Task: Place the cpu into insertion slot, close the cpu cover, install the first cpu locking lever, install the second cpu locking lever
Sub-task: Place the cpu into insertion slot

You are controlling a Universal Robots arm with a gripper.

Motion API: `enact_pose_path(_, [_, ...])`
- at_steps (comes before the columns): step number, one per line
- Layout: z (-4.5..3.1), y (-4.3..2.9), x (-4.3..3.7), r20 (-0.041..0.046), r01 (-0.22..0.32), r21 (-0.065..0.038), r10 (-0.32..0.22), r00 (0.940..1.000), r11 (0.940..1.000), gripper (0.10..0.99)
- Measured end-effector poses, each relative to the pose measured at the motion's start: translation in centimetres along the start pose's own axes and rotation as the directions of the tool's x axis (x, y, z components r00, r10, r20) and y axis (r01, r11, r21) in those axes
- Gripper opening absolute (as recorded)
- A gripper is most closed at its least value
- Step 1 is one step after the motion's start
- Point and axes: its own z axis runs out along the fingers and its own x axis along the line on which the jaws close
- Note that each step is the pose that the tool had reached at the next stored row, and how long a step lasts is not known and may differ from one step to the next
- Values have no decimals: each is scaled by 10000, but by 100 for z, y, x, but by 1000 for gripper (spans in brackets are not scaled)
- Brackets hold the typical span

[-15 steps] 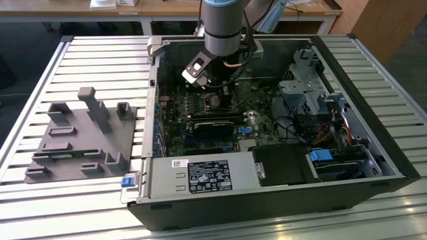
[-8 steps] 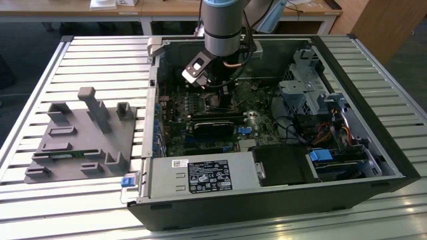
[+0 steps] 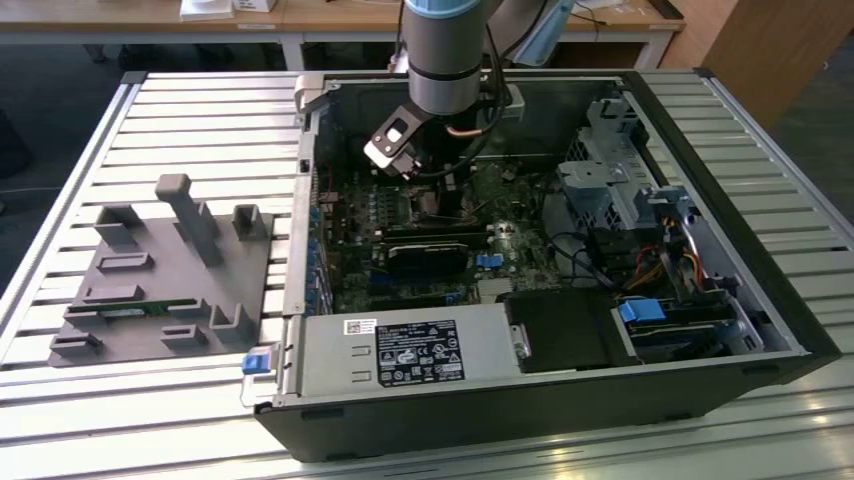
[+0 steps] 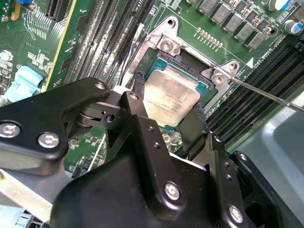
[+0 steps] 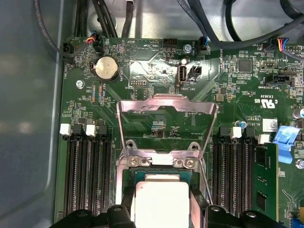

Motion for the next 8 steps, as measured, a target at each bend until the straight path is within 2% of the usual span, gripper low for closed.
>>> enact_pose_path(8, [2,0,0,-2,0,-1,0,10000,10000,537])
